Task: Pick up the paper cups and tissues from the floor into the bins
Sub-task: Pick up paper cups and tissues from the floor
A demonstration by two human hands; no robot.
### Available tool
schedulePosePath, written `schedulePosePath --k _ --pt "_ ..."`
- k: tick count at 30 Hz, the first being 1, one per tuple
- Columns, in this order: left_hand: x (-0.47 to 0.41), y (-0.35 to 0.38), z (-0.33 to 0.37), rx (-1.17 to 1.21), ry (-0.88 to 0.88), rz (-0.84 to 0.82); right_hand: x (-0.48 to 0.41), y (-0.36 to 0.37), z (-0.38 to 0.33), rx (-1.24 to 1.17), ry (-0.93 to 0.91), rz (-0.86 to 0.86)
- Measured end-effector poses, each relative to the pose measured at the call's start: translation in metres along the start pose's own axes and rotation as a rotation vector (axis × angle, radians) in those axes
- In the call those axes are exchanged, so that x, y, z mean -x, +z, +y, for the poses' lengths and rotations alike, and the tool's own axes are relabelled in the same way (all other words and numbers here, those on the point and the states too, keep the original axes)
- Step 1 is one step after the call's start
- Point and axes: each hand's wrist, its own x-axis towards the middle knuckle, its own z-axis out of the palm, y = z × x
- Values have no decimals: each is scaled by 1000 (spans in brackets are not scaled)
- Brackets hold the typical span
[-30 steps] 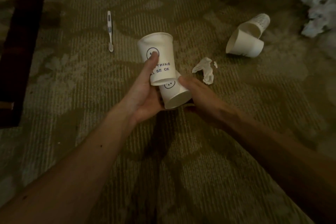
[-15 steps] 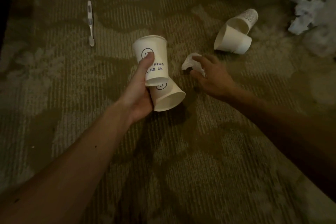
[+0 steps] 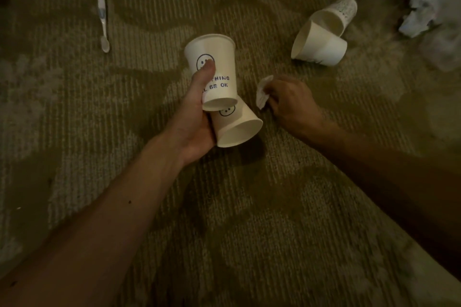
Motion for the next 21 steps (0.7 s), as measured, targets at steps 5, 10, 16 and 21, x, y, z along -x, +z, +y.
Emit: schedulePosePath --k 5,10,16,21 --pt "4 3 3 -3 -11 9 1 -5 -7 -234 226 11" --pt "20 -13 21 -50 -12 56 0 0 -34 -407 246 82" --pt "64 -77 86 -60 101 228 -55 17 -126 -607 72 -1" --pt "102 -124 121 -130 183 378 -120 41 -216 -592 -47 -74"
